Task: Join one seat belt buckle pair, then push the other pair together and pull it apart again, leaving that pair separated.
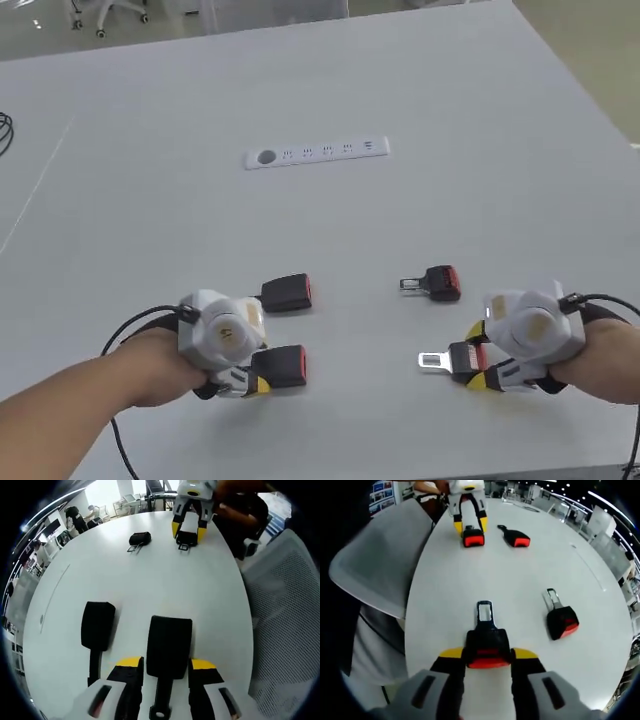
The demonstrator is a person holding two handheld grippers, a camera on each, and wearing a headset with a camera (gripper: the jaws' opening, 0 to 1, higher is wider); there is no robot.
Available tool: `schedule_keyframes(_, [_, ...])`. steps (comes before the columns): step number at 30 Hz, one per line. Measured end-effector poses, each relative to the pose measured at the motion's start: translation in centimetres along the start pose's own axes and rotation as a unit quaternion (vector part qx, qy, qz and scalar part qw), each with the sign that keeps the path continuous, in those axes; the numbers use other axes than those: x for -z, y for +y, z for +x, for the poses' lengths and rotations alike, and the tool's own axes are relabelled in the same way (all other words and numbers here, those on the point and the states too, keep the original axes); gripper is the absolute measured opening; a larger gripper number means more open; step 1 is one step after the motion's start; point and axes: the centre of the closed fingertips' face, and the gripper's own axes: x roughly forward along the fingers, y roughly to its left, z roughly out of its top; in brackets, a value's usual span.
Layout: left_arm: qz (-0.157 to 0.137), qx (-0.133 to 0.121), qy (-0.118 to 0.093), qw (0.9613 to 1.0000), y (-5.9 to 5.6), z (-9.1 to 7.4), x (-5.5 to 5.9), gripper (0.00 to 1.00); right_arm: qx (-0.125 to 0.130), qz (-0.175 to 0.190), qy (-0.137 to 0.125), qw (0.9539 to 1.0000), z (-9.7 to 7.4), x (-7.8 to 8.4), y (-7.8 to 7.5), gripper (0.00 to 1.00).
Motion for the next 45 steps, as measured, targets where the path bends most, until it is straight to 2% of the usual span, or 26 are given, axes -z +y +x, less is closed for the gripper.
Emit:
schedule_keyframes(8, [0.012,0.003,0.006,0.9999,0.0,0.5,0.4,0.33,-0.013,-0.010,-0.003,0.9999,0.0,0.1,0.1,0.34])
schedule_keyframes(9, [0.031,0.002,0.007,0.9995,0.0,0.5,0.4,0.33,-0.014,-0.009,-0.003,0.9998,0.0,0.1,0.1,0.34])
schedule_keyframes(11, [0.021,0.005,0.010,0.9997,-0.1,0.5,0.4,0.32,-0.017,-0.009,-0.003,0.9998,0.1,0.1,0.1,0.34])
schedule_keyframes(14, [0.023,0.007,0.010,0.9997,0.0,0.6,0.3,0.32,-0.019,-0.011,-0.003,0.9998,0.1,0.2,0.1,0.34])
schedule_keyframes(17, [0.014,0.010,0.003,0.9998,0.0,0.6,0.5,0.32,-0.022,-0.015,-0.003,0.9996,0.1,0.1,0.1,0.34])
schedule_keyframes(20, [0.021,0.011,0.008,0.9997,0.0,0.6,0.3,0.32,-0.024,-0.017,-0.001,0.9996,0.1,0.1,0.1,0.34])
schedule_keyframes(29, [0.017,0.012,0.014,0.9997,0.0,0.7,0.4,0.32,-0.024,-0.016,0.001,0.9996,0.1,0.1,0.1,0.34])
schedule_keyframes(36, [0.017,0.010,0.012,0.9997,-0.1,0.7,0.3,0.32,-0.021,-0.005,0.002,0.9998,0.1,0.1,0.1,0.34])
schedule_keyframes(40, [0.023,0.012,0.017,0.9995,-0.1,0.7,0.3,0.32,-0.017,-0.006,0.013,0.9997,0.3,-0.4,0.0,0.34])
schedule_keyframes(45, [0.023,0.012,0.014,0.9996,0.0,0.6,0.4,0.32,-0.012,-0.025,0.012,0.9995,1.0,-1.8,-0.2,0.34])
